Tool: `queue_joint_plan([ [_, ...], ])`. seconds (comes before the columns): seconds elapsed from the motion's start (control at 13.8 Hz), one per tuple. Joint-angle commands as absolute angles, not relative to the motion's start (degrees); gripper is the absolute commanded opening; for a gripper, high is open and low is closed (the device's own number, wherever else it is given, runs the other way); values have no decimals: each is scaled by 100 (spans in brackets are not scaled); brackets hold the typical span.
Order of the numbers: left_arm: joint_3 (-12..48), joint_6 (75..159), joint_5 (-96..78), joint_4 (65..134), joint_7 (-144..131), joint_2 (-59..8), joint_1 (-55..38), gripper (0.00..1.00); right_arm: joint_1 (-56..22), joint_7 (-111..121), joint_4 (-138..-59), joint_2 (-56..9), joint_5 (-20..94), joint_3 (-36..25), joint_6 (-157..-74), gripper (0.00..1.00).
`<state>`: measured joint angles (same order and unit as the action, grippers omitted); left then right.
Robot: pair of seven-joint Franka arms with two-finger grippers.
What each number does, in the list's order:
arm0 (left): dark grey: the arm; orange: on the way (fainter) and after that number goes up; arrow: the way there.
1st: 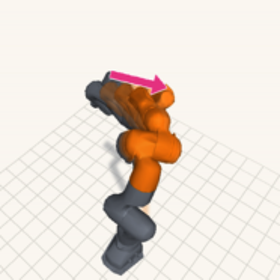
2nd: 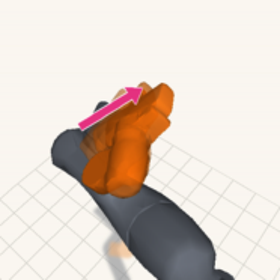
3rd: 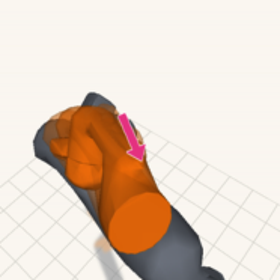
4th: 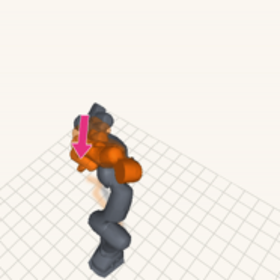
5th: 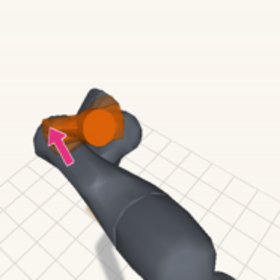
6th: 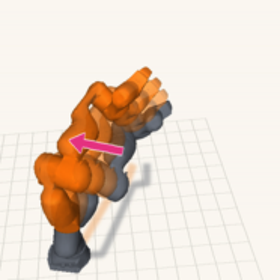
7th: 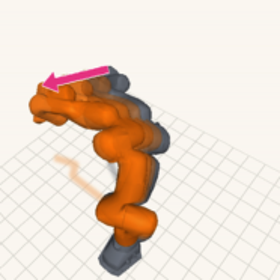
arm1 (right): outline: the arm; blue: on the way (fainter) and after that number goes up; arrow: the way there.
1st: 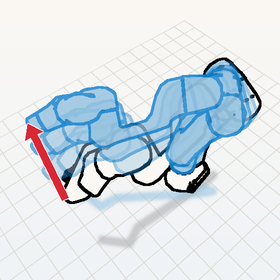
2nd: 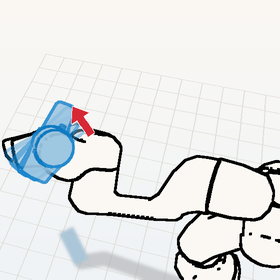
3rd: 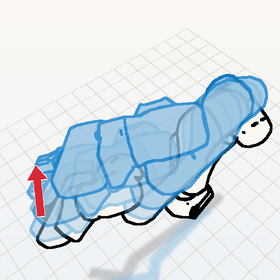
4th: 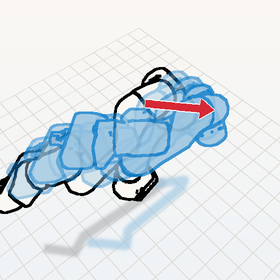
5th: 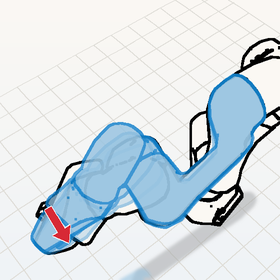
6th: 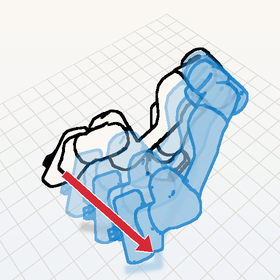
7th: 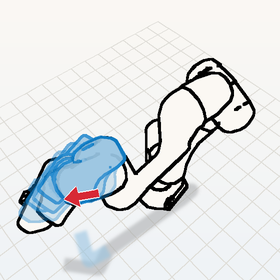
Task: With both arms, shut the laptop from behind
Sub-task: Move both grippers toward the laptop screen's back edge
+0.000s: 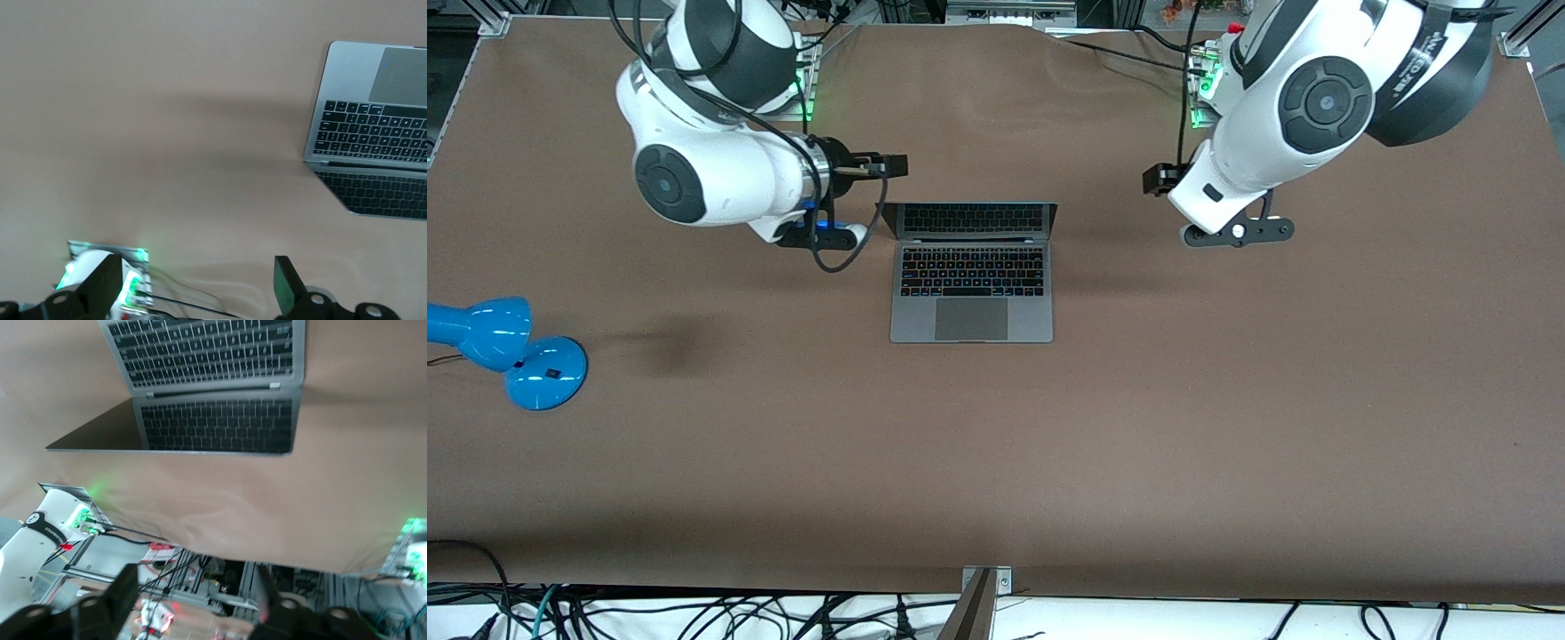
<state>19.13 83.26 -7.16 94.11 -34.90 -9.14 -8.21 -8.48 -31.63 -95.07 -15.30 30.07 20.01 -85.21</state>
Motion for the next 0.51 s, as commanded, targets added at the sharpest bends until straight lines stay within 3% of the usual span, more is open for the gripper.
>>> queue_joint_plan([
  [0.0,2310,8735,-852,9807,-4111,-835,-782,100,-914,-3357,-9641,-1705,3348,2013,-8298,42],
  [0.22,2793,9358,-879,10185,-4779,-844,-782,100,-1010,-3121,-9817,-1792,3349,2013,-8165,11],
  [0.44,3040,9518,-1246,10406,-4992,-966,-791,100,-1011,-2691,-10089,-2003,3314,2004,-8182,2],
])
